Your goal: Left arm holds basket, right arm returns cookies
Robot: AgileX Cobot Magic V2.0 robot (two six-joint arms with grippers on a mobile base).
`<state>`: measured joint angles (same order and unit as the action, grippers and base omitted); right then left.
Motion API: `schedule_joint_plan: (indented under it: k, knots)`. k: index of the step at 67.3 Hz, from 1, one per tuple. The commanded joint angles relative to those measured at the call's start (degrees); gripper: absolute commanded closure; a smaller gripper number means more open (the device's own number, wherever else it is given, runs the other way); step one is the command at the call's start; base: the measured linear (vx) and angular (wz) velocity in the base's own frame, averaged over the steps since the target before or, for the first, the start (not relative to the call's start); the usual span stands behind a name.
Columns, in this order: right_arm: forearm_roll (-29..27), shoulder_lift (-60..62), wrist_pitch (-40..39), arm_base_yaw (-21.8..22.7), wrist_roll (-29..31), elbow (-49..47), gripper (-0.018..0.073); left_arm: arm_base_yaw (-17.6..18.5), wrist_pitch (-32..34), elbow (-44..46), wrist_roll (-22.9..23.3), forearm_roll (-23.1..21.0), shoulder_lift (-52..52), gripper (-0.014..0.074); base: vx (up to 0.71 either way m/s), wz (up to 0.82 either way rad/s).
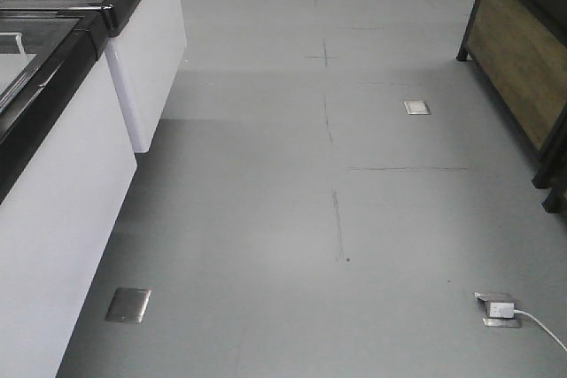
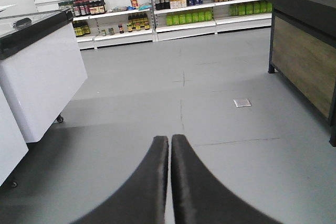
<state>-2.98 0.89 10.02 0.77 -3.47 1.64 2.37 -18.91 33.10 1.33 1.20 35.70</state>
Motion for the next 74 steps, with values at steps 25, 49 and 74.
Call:
schedule_joint_plan:
  k: [25,49,74]
  knots:
    - [0.13,0.35,-4.22,-0.08,0.32,0.17,0.0563,-3.12,-15.42,19.15,22.18,-4.94,18.33,0.0077,0.00,0.00]
    - [0.13,0.35,-4.22,-0.08,0.32,0.17,0.0563,-21.38,-29.96,42.57,15.44,-31.79,34.32,0.0077,0.00,0.00]
    - [0.13,0.35,-4.22,-0.08,0.32,0.17,0.0563,-52.63,-36.01,50.45,2.81,-62.19,38.76,0.0077,0.00,0.00]
